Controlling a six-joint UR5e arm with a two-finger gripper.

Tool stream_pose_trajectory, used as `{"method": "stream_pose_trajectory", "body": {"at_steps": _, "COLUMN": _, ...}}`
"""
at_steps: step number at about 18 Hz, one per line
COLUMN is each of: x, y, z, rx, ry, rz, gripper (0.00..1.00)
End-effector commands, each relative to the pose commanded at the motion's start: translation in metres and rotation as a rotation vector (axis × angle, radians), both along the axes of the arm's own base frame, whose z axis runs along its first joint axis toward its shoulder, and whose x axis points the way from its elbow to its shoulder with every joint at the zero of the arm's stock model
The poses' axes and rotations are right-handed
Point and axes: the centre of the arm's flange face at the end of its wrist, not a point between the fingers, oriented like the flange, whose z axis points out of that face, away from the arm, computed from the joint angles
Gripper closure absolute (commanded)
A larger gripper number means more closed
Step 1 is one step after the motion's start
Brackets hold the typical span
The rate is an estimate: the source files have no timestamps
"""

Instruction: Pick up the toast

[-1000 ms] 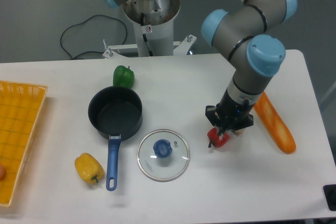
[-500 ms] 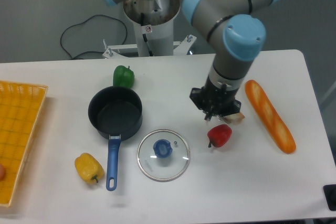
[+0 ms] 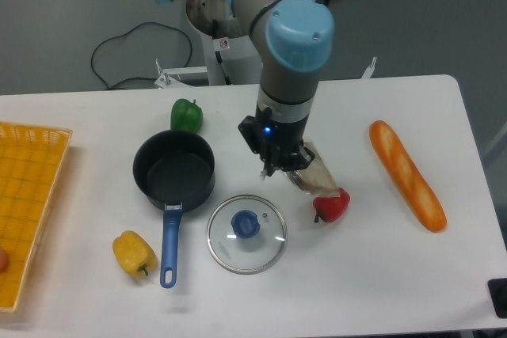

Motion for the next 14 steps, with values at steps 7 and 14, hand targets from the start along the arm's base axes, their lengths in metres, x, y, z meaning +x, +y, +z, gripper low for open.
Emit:
{"method": "stream_pose_trajectory", "body": {"at_steps": 7, "x": 0.048, "y": 0.032, "z": -0.003, "rx": 0.002, "ry": 0.009, "rz": -0.138, "gripper": 1.00}}
{"method": "stream_pose_trajectory", "body": {"at_steps": 14, "x": 0.061, "y": 0.032, "z": -0.018, "rx": -0.018, "ry": -0.019, "rz": -0.143, "gripper": 0.99}}
